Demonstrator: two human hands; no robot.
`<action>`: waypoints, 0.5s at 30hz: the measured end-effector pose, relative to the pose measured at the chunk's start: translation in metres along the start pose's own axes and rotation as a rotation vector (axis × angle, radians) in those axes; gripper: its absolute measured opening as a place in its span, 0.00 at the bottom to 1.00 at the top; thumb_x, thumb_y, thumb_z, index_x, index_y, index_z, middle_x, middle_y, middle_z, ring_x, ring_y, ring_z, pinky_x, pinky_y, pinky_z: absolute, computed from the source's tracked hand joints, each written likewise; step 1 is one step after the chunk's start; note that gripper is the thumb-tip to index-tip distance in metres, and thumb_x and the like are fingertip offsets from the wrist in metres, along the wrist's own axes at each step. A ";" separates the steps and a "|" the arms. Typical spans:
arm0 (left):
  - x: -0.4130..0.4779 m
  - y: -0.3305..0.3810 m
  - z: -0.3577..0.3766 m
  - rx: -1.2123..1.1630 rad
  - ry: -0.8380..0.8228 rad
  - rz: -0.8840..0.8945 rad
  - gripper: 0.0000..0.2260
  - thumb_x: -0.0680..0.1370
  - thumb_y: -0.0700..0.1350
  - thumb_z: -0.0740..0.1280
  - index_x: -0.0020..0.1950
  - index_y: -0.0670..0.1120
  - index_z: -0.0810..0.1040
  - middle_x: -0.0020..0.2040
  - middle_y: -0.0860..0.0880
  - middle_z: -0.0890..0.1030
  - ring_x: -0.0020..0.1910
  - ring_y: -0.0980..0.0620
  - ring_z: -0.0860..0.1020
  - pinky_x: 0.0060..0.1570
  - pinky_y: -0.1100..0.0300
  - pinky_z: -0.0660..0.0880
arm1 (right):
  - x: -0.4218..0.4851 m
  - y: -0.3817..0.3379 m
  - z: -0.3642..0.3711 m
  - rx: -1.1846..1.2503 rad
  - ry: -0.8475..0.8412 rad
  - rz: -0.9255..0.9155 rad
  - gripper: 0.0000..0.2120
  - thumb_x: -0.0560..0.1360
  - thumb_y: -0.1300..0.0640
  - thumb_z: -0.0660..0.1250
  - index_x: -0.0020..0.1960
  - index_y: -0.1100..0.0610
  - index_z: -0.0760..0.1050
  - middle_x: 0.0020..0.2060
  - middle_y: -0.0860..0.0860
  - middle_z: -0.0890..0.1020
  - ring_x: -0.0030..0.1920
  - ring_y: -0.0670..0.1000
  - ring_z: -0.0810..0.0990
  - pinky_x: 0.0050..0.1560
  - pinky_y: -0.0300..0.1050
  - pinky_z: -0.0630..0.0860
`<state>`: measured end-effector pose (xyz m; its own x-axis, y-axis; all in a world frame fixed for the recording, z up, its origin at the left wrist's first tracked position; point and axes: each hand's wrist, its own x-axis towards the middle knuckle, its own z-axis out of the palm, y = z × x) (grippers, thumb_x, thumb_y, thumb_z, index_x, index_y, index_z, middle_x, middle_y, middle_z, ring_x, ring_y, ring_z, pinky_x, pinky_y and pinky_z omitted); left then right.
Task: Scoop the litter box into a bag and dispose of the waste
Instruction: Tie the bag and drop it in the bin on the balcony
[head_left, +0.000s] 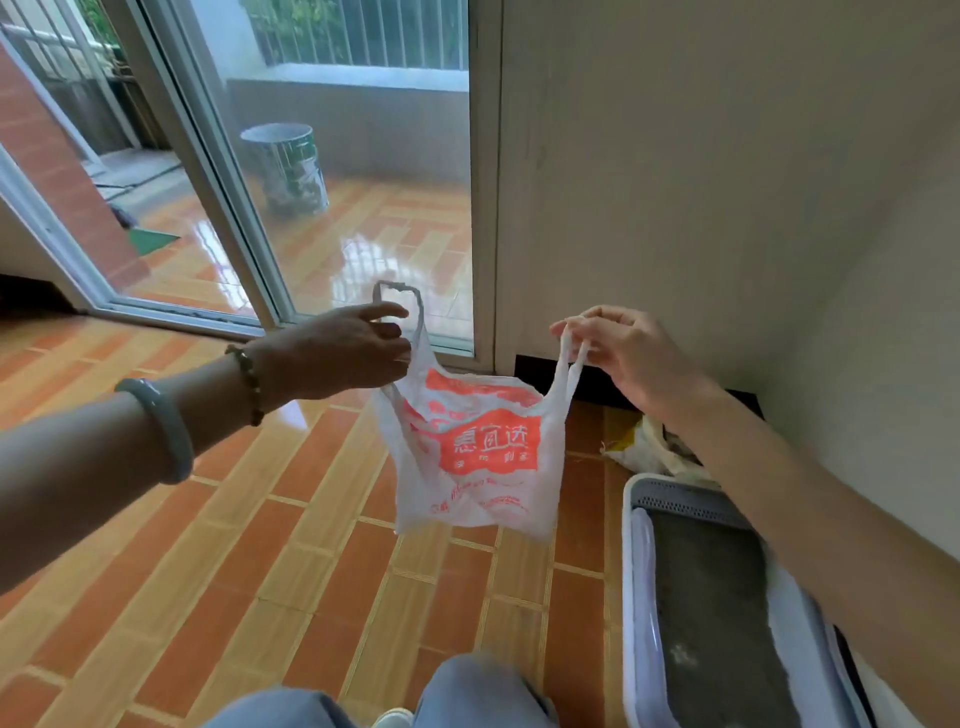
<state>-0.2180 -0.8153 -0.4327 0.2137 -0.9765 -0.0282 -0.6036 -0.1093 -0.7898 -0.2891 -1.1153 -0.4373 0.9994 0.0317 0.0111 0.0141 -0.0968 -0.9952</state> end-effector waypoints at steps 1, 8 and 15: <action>0.000 -0.008 -0.004 -0.046 0.013 0.024 0.08 0.66 0.37 0.74 0.43 0.44 0.82 0.41 0.49 0.81 0.41 0.50 0.80 0.62 0.51 0.70 | 0.001 -0.004 0.005 0.075 -0.063 0.003 0.09 0.76 0.60 0.62 0.40 0.58 0.77 0.45 0.58 0.81 0.51 0.54 0.78 0.62 0.51 0.72; 0.049 -0.048 -0.077 -0.287 0.354 -0.221 0.06 0.74 0.35 0.65 0.47 0.44 0.79 0.45 0.44 0.79 0.39 0.44 0.78 0.40 0.51 0.79 | 0.020 -0.028 0.041 -0.147 -0.243 -0.102 0.31 0.64 0.51 0.73 0.64 0.47 0.66 0.56 0.53 0.75 0.54 0.51 0.77 0.54 0.41 0.77; 0.068 -0.045 -0.099 -0.803 0.371 -0.427 0.08 0.75 0.37 0.65 0.52 0.42 0.81 0.46 0.46 0.81 0.39 0.51 0.81 0.40 0.59 0.79 | 0.025 -0.038 0.081 -0.324 -0.234 -0.174 0.11 0.77 0.55 0.65 0.35 0.54 0.72 0.22 0.46 0.74 0.20 0.43 0.70 0.24 0.33 0.69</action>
<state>-0.2520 -0.8949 -0.3387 0.3629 -0.8071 0.4658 -0.9041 -0.4260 -0.0338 -0.2672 -1.0300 -0.4067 0.9479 0.2964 0.1166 0.2281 -0.3760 -0.8981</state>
